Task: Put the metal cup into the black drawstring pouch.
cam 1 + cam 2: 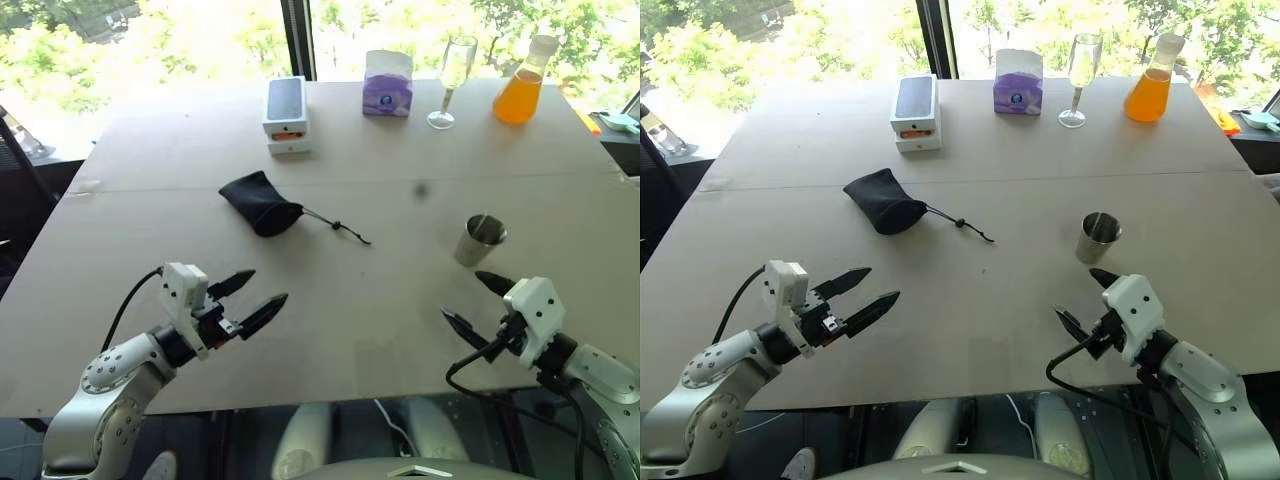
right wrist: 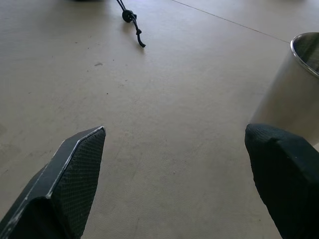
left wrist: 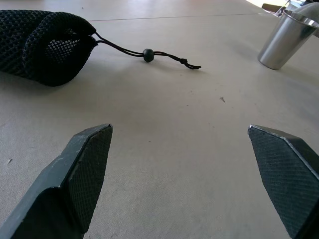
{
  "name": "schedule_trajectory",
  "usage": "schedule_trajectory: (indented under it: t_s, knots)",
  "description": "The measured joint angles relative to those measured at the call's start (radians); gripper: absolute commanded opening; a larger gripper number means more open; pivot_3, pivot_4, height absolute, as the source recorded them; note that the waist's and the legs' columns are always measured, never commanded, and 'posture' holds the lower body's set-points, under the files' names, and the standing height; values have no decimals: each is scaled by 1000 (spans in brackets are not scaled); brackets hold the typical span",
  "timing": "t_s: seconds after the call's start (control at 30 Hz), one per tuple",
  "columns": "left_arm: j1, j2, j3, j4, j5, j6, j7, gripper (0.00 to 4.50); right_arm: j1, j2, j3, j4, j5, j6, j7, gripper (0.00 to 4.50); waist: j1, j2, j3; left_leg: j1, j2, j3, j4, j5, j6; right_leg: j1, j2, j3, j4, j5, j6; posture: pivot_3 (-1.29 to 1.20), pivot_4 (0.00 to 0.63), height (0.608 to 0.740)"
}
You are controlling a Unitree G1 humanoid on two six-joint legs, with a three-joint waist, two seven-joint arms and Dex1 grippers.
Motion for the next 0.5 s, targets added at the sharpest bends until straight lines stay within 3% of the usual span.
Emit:
schedule_trajectory:
  t_s: [0.5]
  knots:
    - [-169,-27,-16,4,52,3,145,4500,-26,33,2,3,25,-222,78,4488,-1,0,0,0,0,0,0,0,0,0,0,-1,0,0,0,0,150,740]
